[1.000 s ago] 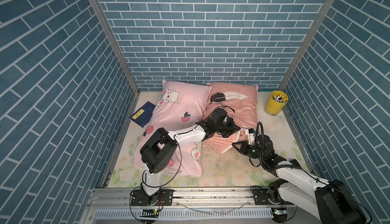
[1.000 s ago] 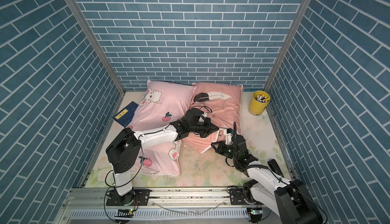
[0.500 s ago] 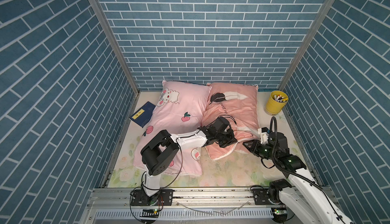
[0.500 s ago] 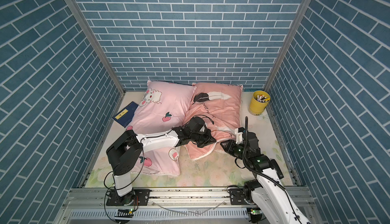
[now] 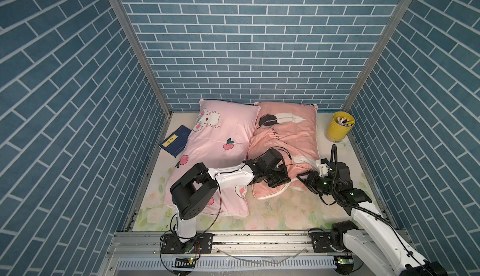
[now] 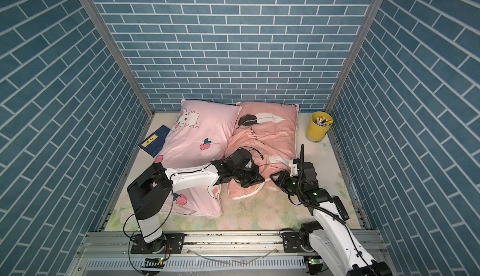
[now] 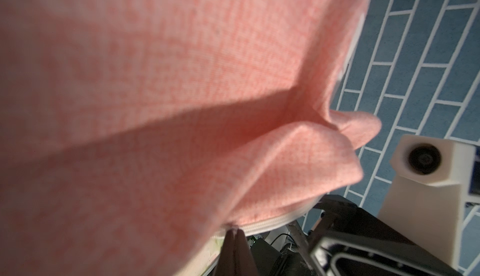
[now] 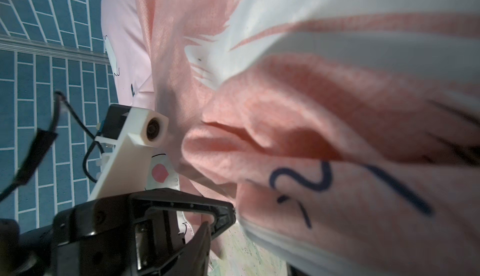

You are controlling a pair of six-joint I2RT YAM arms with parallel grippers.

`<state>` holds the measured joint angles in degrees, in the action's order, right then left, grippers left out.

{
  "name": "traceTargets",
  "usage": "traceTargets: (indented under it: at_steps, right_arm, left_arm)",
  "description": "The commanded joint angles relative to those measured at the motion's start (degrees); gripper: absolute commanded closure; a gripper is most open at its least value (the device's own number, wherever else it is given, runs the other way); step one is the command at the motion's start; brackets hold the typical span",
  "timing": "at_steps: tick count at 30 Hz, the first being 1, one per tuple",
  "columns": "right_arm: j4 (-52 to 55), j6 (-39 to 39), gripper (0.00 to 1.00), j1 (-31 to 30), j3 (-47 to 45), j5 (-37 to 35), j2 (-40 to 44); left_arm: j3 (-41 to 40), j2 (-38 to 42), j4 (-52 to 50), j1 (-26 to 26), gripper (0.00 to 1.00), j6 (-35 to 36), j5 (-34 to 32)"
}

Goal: Zip up pillowcases
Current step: Zip the zipper on the pillowcase.

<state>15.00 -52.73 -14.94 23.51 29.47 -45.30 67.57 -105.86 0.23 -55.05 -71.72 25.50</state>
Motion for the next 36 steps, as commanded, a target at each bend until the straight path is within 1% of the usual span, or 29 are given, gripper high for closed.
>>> traceTargets:
  at_steps: [1,2,3,6,7,10,15,18,21,27,29,31,34,35,36]
  right_arm:
    - [-0.96,-2.03,0.58,0.06,-1.53,-1.07,-0.61]
    - [-0.79,-1.98,0.62,0.09,-1.41,-1.46,-0.96]
    - [-0.41,-1.94,0.70,0.09,-1.23,-1.90,-1.25]
    - [1.63,-1.13,0.98,0.09,-0.20,-3.63,-1.81]
    - [2.55,-0.62,1.00,0.04,0.21,-4.37,-1.81]
    - [5.60,1.18,1.00,0.02,2.27,-6.47,-1.81]
    - [10.63,3.95,1.00,0.22,5.71,-10.68,-2.16]
    - [13.43,5.21,1.00,0.42,7.61,-13.92,-1.99]
    - [15.41,6.46,1.00,0.93,9.57,-16.46,-2.16]
    - [15.66,8.05,1.00,2.40,13.20,-17.29,-4.52]
    - [16.01,8.83,1.00,2.93,14.13,-17.35,-5.03]
    - [15.82,9.37,1.00,3.46,14.60,-17.05,-5.54]
    - [16.96,11.16,1.00,3.78,16.21,-15.85,-5.21]
    - [18.66,12.68,0.86,3.78,17.73,-15.85,-4.51]
    - [21.03,14.41,0.72,3.78,19.54,-16.06,-3.67]
  left_arm:
    - [-0.03,1.28,-1.99,-0.29,1.00,1.60,-0.37]
    - [0.25,1.33,-2.67,-0.38,1.00,2.12,-0.29]
    - [0.41,1.44,-3.43,-0.46,1.00,2.64,-0.44]
    - [-0.20,2.42,-4.49,-0.49,1.00,3.73,-0.43]
    - [-0.57,2.75,-4.69,-0.46,1.00,4.06,-0.40]
    - [-1.62,3.62,-6.33,-0.50,1.00,5.36,-0.42]
    - [-3.50,5.78,-12.74,-0.50,1.00,9.83,-1.59]
    - [-5.53,7.77,-19.87,-0.42,1.00,13.81,-5.25]
    - [-9.70,9.91,-24.98,-0.25,1.00,16.22,-9.94]
    - [-17.90,12.27,-31.52,-0.27,1.00,17.56,-17.75]
    - [-20.17,13.79,-32.22,-0.32,1.00,17.36,-19.24]
    - [-19.68,14.42,-32.02,-0.28,1.00,17.14,-19.59]
    - [-15.74,14.78,-32.45,-0.41,1.00,18.59,-19.85]
    - [-14.19,15.41,-33.02,-0.34,1.00,19.58,-20.27]
    - [-12.42,16.34,-33.86,-0.38,0.86,20.83,-20.79]
